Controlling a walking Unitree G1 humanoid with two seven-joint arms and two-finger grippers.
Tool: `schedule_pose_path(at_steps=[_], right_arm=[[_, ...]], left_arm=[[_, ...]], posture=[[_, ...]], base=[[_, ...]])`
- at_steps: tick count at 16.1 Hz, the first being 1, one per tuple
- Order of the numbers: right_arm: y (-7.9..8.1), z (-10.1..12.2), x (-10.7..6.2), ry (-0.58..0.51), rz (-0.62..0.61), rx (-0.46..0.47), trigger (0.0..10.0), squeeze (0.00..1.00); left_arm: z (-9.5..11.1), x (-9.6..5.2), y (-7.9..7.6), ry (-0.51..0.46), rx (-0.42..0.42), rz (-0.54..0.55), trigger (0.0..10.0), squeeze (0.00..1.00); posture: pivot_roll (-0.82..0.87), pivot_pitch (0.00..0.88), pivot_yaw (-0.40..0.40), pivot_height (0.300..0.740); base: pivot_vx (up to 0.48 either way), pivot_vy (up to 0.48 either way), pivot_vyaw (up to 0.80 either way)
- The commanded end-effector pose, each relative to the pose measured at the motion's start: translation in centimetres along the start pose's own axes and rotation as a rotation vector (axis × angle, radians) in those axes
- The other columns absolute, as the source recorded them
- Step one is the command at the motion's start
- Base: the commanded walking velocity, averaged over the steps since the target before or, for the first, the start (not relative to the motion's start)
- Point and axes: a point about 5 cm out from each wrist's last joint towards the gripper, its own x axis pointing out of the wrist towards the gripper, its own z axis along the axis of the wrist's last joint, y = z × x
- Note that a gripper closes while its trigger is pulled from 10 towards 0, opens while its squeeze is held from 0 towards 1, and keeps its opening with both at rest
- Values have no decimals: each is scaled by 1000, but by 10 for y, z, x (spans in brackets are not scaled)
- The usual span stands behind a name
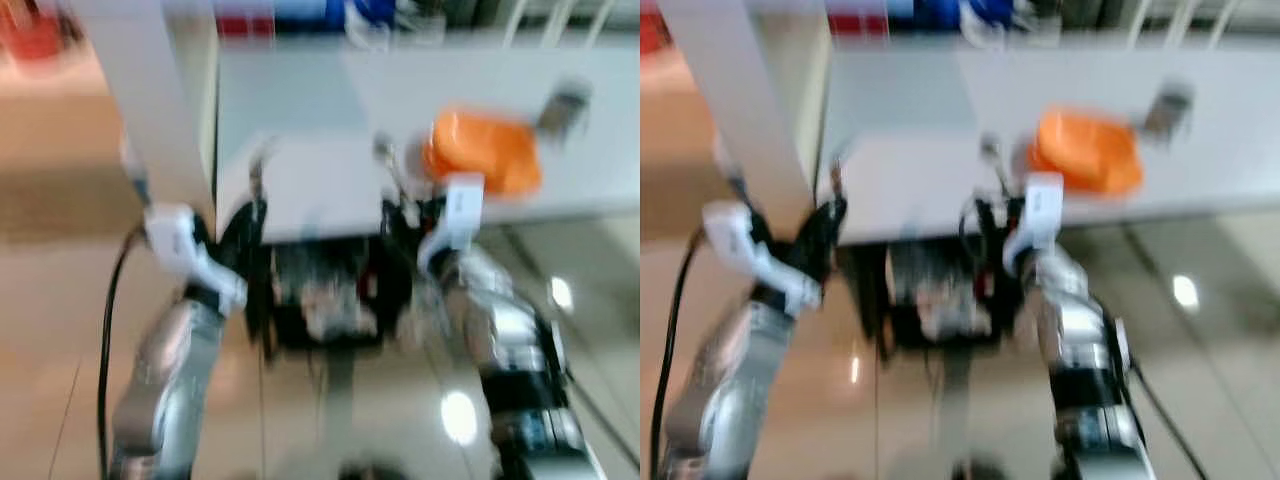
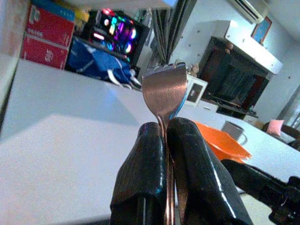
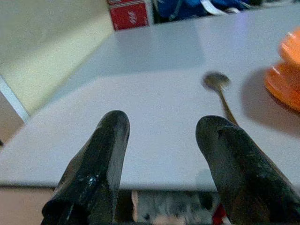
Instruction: Setting the table
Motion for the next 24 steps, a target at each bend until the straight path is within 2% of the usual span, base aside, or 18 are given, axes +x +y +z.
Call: schedule_pose_path(at_steps=[1, 4, 7, 8, 15, 18, 21, 24], right_arm=[[11, 5, 4, -18, 39, -5, 10000, 0], [11, 5, 4, -16, 36, -9, 10000, 0], [10, 5, 4, -17, 36, -7, 10000, 0], [12, 6, 3, -18, 45, -2, 10000, 0], [17, 10, 1, -38, 79, 9, 10000, 0], [23, 14, -1, -66, 132, 23, 10000, 0], [35, 24, -8, -138, 243, 41, 10000, 0], [33, 30, -8, -163, 227, 11, 10000, 0]], left_arm=[[1, -1, 1, 6, 39, -5, 10000, 0], [-4, 1, -3, 28, 56, -17, 10000, 0], [-6, 2, 0, 37, 78, 27, 10000, 0], [-6, 2, 1, 38, 100, 26, 10000, 0], [-9, 2, 1, 50, 97, 39, 10000, 0], [-6, 4, 6, 43, 98, 55, 10000, 0], [-5, 7, 8, 41, 109, 65, 10000, 0], [-4, 11, 9, 36, 114, 62, 10000, 0]], posture=[[-62, 74, -22, 740], [-65, 76, -22, 740], [-66, 78, -24, 740], [-68, 80, -25, 740], [-70, 84, -22, 740], [-73, 83, -19, 740], [-73, 79, -17, 740], [-78, 75, -16, 740]], base=[[465, 0, 0], [448, 0, 0], [0, 0, 0], [270, -394, 0], [251, -405, 0], [0, -416, 0], [80, -414, 0], [0, -416, 0]])
